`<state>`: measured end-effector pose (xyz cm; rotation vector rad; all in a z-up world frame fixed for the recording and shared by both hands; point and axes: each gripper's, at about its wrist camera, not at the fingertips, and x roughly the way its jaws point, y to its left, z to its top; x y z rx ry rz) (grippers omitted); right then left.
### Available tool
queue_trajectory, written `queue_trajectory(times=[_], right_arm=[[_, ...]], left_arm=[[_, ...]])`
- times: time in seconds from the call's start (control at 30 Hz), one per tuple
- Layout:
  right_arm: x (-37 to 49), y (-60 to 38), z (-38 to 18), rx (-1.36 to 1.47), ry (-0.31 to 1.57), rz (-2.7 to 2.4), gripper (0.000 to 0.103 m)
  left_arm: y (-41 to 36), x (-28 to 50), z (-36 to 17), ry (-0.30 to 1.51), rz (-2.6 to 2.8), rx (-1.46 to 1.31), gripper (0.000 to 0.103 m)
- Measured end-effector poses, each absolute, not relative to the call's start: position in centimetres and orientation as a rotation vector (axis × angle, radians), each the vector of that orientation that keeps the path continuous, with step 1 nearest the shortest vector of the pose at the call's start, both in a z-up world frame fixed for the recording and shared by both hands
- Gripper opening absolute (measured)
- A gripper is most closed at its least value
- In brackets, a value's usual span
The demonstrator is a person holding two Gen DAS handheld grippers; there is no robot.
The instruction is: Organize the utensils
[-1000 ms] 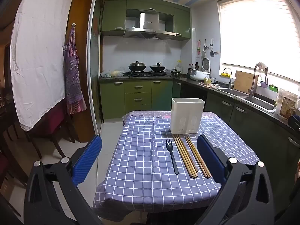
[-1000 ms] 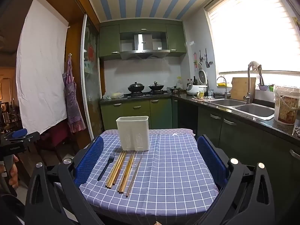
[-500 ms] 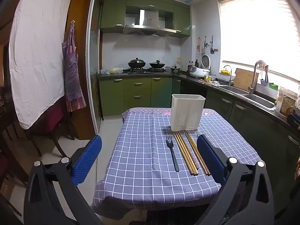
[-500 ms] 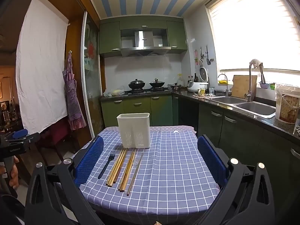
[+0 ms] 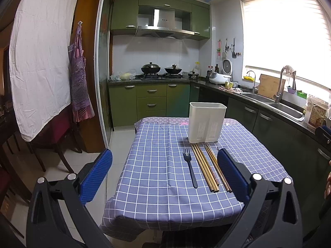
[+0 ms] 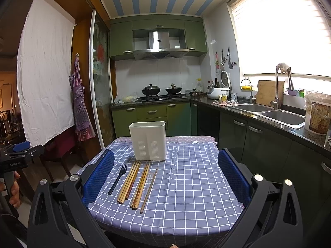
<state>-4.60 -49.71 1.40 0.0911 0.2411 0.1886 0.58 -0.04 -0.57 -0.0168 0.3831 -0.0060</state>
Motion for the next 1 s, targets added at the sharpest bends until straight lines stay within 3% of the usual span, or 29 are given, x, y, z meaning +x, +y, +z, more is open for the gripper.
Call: queue_trajectory(times=[1.0], right_arm=[[-4.73,-49.84,1.54,0.089,0.252,0.184,0.099]], left_arm=[[-0.72,1.13,-0.7,0.409,-0.015,-0.011,0.097]])
